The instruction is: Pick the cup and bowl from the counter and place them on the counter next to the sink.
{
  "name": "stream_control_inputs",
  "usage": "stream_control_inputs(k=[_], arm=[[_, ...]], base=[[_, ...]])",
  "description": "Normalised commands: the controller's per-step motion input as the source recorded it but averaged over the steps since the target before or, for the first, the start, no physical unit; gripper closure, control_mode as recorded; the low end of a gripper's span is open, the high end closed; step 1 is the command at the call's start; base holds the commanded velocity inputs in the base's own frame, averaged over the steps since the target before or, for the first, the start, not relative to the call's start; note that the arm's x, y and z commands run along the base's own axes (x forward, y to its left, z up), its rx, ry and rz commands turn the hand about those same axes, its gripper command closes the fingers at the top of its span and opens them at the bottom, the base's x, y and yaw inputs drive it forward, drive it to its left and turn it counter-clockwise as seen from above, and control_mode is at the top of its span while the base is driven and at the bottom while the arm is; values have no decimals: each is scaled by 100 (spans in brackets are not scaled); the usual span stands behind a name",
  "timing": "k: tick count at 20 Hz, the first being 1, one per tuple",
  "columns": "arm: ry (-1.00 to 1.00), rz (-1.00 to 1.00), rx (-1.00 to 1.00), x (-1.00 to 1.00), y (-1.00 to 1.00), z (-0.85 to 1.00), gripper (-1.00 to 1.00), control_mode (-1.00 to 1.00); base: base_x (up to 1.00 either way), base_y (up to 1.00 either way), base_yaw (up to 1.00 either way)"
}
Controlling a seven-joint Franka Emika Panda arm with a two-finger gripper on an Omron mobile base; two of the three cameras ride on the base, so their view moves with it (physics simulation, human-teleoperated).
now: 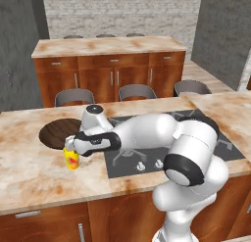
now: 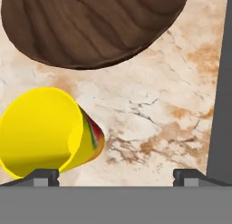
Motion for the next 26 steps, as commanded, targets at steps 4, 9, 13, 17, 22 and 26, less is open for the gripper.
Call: stream_control_inputs(k=[4, 9, 13, 17, 22, 26], arm=[[0, 0, 0, 0, 0, 0, -100, -100], [0, 0, 0, 1, 0, 0, -100, -100], [0, -1, 0, 33, 14, 0, -100, -100], [0, 0, 0, -5, 7, 18, -100, -100], [0, 0, 0, -52, 0, 27, -100, -100], [0, 0, 0, -7, 0, 7, -100, -100]], base=[[0, 0, 0], [0, 0, 0], [0, 0, 0], [0, 0, 0], [0, 0, 0], [0, 0, 0]])
